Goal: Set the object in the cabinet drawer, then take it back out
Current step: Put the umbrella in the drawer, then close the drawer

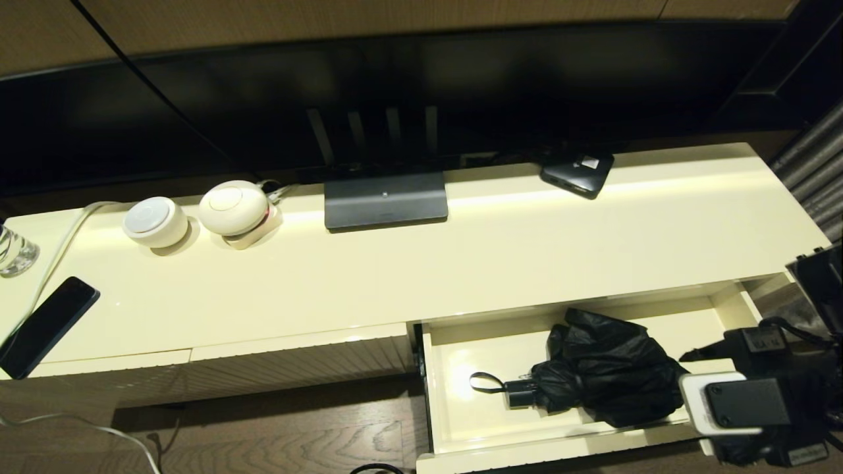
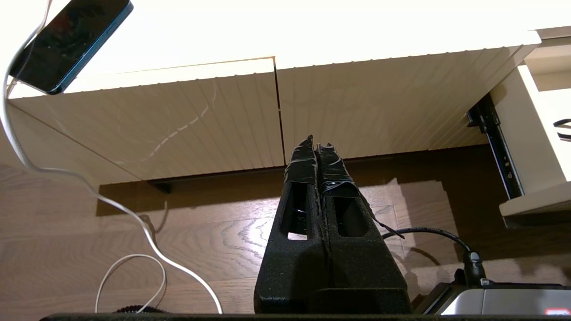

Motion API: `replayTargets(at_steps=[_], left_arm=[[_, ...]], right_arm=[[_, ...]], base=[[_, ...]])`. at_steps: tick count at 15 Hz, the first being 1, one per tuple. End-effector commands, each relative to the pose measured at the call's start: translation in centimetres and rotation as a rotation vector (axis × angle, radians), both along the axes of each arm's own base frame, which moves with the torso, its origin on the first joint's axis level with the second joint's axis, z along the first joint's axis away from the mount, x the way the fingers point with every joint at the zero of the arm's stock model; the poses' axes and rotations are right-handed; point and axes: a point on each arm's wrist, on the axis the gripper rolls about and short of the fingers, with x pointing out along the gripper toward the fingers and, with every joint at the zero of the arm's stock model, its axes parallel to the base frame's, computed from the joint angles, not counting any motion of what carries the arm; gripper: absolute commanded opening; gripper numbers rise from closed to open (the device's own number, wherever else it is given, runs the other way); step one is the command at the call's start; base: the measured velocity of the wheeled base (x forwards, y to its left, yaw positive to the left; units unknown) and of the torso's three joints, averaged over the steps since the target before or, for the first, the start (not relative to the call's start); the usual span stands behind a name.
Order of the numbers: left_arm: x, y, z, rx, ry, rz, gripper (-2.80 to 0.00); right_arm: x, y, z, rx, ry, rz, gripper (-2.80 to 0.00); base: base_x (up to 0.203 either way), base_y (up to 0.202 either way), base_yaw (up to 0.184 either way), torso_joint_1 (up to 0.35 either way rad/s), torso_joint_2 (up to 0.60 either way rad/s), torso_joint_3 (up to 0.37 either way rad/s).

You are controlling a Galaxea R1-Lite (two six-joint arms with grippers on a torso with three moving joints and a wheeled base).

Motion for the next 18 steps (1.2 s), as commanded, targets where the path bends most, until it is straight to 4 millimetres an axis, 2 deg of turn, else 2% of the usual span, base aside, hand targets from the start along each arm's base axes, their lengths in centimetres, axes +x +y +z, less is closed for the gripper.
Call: replayTargets(at_steps=[1,4,7,10,14,18], left_arm=[[0.0,0.0,-0.1,-0.001,0.003,0.001,-2.80],[0.0,0.0,-0.1,-0.001,0.003,0.001,-2.80],[0.0,0.0,-0.1,-0.001,0.003,0.001,-2.80],[0.0,0.0,-0.1,-0.001,0.003,0.001,-2.80],[0.0,0.0,-0.1,-0.001,0.004,0.001,-2.80],[0.0,0.0,-0.1,-0.001,0.005,0.001,-2.80]], right_arm=[[-3.1,-0.9,0.7,0.000,-0.008,0.022,-2.80],[-6.2,-2.0,-1.6,-0.047,0.136,0.027,-2.80],[-6.5,-2.2,-4.2,-0.068,0.265,0.003,-2.80],[-5.8,-1.9,-6.2,-0.036,0.307,-0.048,-2.80],[-3.8,-1.1,-9.1,-0.035,0.353,-0.071,-2.80],[-1.5,-0.2,-10.9,-0.012,0.299,-0.071,-2.80]], base=[[0.000,0.000,0.000,0.000,0.00,0.000],[0.000,0.000,0.000,0.000,0.00,0.000],[0.000,0.000,0.000,0.000,0.00,0.000],[0.000,0.000,0.000,0.000,0.00,0.000],[0.000,0.000,0.000,0.000,0.00,0.000],[0.000,0.000,0.000,0.000,0.00,0.000]])
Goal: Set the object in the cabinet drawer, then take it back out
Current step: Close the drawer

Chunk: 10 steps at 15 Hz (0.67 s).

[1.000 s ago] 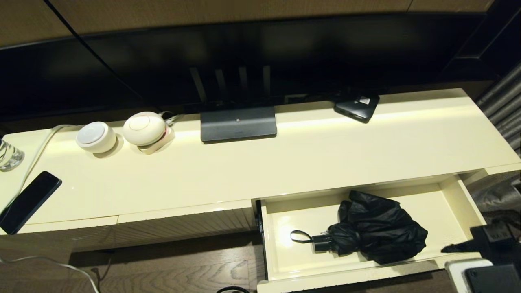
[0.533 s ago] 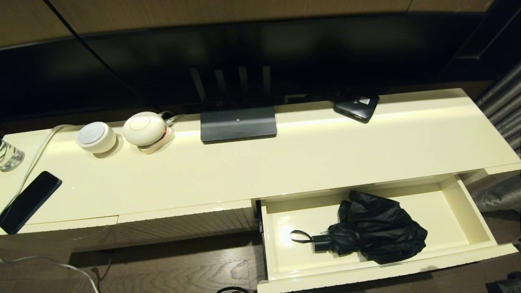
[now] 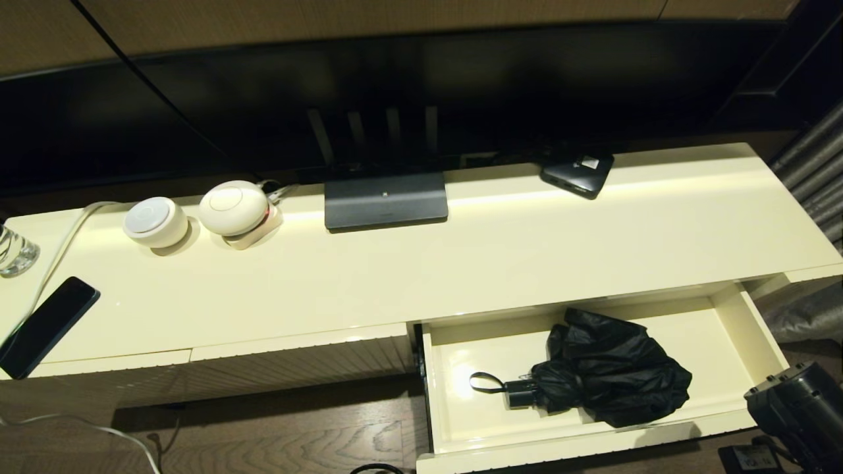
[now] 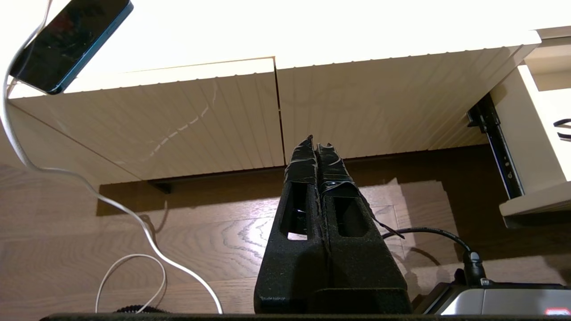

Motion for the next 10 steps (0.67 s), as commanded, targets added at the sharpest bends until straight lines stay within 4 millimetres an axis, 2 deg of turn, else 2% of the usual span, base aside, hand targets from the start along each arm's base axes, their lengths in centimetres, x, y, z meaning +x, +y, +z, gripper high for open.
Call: replayTargets(at_steps=[1,10], left_arm=[[0.0,0.0,-0.1,-0.001,0.005,0.001,-2.80],[0.0,0.0,-0.1,-0.001,0.004,0.001,-2.80]], right_arm=[[1.4,0.6,-1.6,-0.016,0.024,0.010,-2.80],[4.1,1.7,-0.7,-0.006,-0.202,-0.017,-2.80]], base=[[0.000,0.000,0.000,0.000,0.00,0.000],[0.000,0.000,0.000,0.000,0.00,0.000]])
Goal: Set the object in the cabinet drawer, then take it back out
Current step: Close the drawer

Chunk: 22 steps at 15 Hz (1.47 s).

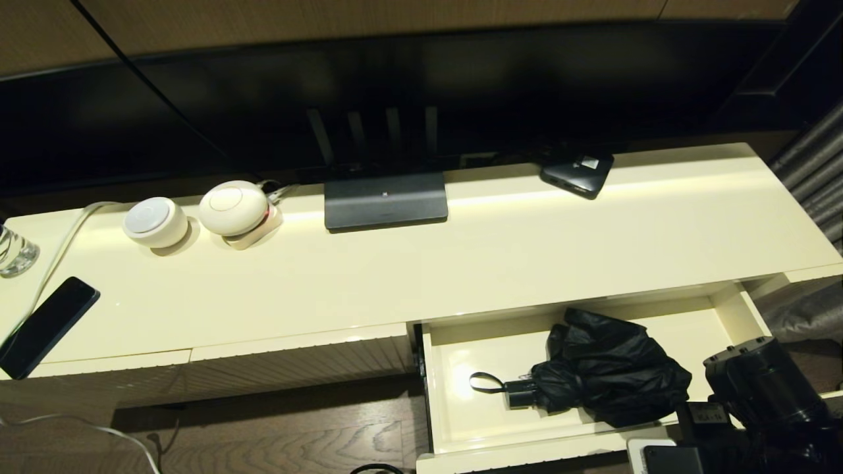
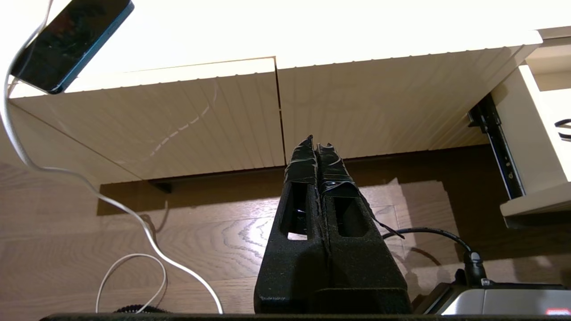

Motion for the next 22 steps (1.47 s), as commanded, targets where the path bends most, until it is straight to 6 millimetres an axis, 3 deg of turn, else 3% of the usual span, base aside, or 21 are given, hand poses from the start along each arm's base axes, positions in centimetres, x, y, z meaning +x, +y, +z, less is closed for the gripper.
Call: replayTargets(at_steps=[1,22], left_arm=[[0.0,0.0,-0.1,-0.001,0.004,0.001,-2.80],[0.0,0.0,-0.1,-0.001,0.004,0.001,-2.80]], right_arm=[[0.7,0.2,-0.1,-0.008,-0.038,-0.004,-2.80],[7.5,3.1,1.1,0.085,-0.507,0.007,-2.80]], base=[[0.000,0.000,0.000,0.000,0.00,0.000],[0.000,0.000,0.000,0.000,0.00,0.000]])
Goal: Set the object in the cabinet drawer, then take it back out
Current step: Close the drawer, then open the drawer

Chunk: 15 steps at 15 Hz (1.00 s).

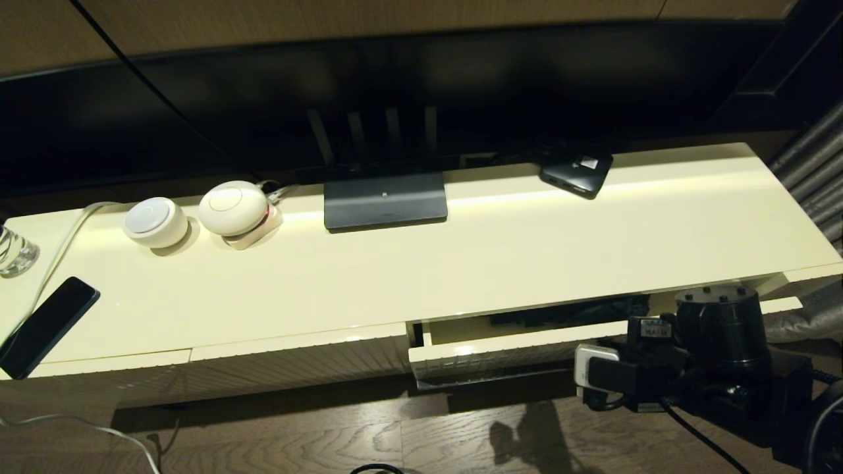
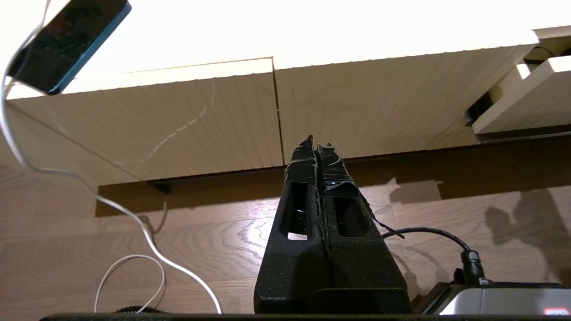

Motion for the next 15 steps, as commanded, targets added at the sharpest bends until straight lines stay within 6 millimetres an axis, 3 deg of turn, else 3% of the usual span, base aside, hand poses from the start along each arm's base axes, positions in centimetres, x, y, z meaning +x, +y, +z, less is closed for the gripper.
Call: replayTargets(at_steps=[1,8,11,15], left_arm=[[0.0,0.0,-0.1,0.000,0.004,0.000,-2.80],[0.0,0.0,-0.1,0.000,0.004,0.000,-2.80],[0.0,0.0,-0.1,0.000,0.004,0.000,-2.80],[0.0,0.0,-0.1,0.000,0.004,0.000,-2.80]], right_arm=[[1.0,0.5,-0.4,0.014,-0.048,0.004,-2.80],[1.2,0.6,0.3,0.032,-0.119,0.008,-2.80],[-1.0,-0.4,1.5,0.025,-0.102,0.012,-2.80],[-6.1,-2.4,3.0,-0.046,0.081,0.021,-2.80]], base=[[0.000,0.000,0.000,0.000,0.00,0.000],[0.000,0.000,0.000,0.000,0.00,0.000],[0.000,0.000,0.000,0.000,0.00,0.000],[0.000,0.000,0.000,0.000,0.00,0.000]])
